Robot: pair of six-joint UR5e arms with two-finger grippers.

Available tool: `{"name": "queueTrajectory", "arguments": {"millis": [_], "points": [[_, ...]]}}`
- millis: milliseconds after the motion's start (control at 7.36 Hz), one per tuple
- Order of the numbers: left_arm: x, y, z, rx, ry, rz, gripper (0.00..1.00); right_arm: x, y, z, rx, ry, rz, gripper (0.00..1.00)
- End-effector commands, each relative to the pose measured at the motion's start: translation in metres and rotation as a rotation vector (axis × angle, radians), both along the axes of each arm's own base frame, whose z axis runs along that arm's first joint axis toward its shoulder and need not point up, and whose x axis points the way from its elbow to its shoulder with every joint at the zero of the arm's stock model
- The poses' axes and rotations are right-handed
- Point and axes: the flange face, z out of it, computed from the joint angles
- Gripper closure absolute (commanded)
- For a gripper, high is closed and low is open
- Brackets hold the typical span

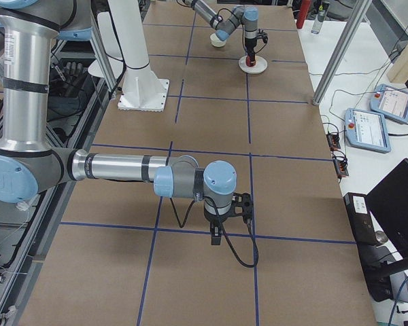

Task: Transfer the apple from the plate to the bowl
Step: 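Lower the left gripper and close it around the apple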

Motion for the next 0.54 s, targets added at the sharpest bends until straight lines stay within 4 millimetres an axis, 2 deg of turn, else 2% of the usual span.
{"name": "queueTrajectory", "arguments": {"millis": [0,136,272,407], "points": [[0.001,-0.002,-0.004,0.005,0.001,-0.008,0.44,0.0,0.0,0.0,0.0,0.0,0.0,0.0],[0.0,-0.001,-0.006,0.004,0.005,-0.006,0.65,0.0,0.0,0.0,0.0,0.0,0.0,0.0],[-0.003,-0.003,-0.007,-0.001,0.002,-0.008,0.67,0.0,0.0,0.0,0.0,0.0,0.0,0.0],[-0.017,-0.01,-0.008,-0.013,0.015,-0.014,0.67,0.0,0.0,0.0,0.0,0.0,0.0,0.0]]}}
